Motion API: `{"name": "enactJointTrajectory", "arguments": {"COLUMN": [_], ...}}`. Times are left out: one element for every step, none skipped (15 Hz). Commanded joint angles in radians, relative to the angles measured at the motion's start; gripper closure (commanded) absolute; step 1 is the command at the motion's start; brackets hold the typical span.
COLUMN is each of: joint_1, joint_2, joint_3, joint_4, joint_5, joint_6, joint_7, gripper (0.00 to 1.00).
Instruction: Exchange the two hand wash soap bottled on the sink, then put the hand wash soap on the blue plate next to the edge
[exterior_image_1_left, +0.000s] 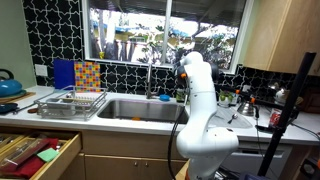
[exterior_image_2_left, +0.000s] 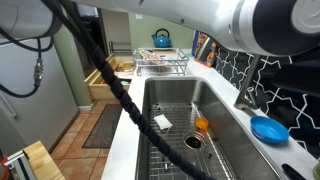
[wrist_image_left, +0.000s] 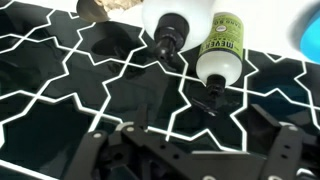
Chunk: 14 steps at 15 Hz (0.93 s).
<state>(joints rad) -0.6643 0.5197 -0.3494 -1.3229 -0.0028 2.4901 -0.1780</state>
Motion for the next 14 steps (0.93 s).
{"name": "enactJointTrajectory", "arguments": {"joint_1": [-0.072,-0.082,-0.093,-0.104,-0.111,-0.122,-0.131,-0.138,-0.146,-0.155,-0.161,-0.165,-0.165,-0.163], "joint_2": [0.101,0.122,0.148,0.172,0.197,0.214,0.235,0.252,0.27,0.285,0.301,0.319,0.34,0.359], "joint_3": [0.068,0.077,0.088,0.098,0.105,0.119,0.132,0.143,0.154,0.169,0.18,0.186,0.185,0.178], "joint_4": [0.166,0.196,0.228,0.257,0.29,0.314,0.34,0.362,0.385,0.408,0.431,0.455,0.482,0.506], "joint_5": [0.007,0.001,0.001,0.004,0.005,0.011,0.018,0.02,0.024,0.032,0.035,0.034,0.027,0.016], "joint_6": [-0.106,-0.112,-0.099,-0.091,-0.084,-0.099,-0.103,-0.12,-0.127,-0.142,-0.149,-0.151,-0.144,-0.134], "joint_7": [-0.138,-0.161,-0.178,-0.188,-0.181,-0.187,-0.181,-0.18,-0.176,-0.176,-0.177,-0.176,-0.164,-0.145], "gripper": [0.0,0.0,0.0,0.0,0.0,0.0,0.0,0.0,0.0,0.0,0.0,0.0,0.0,0.03]}}
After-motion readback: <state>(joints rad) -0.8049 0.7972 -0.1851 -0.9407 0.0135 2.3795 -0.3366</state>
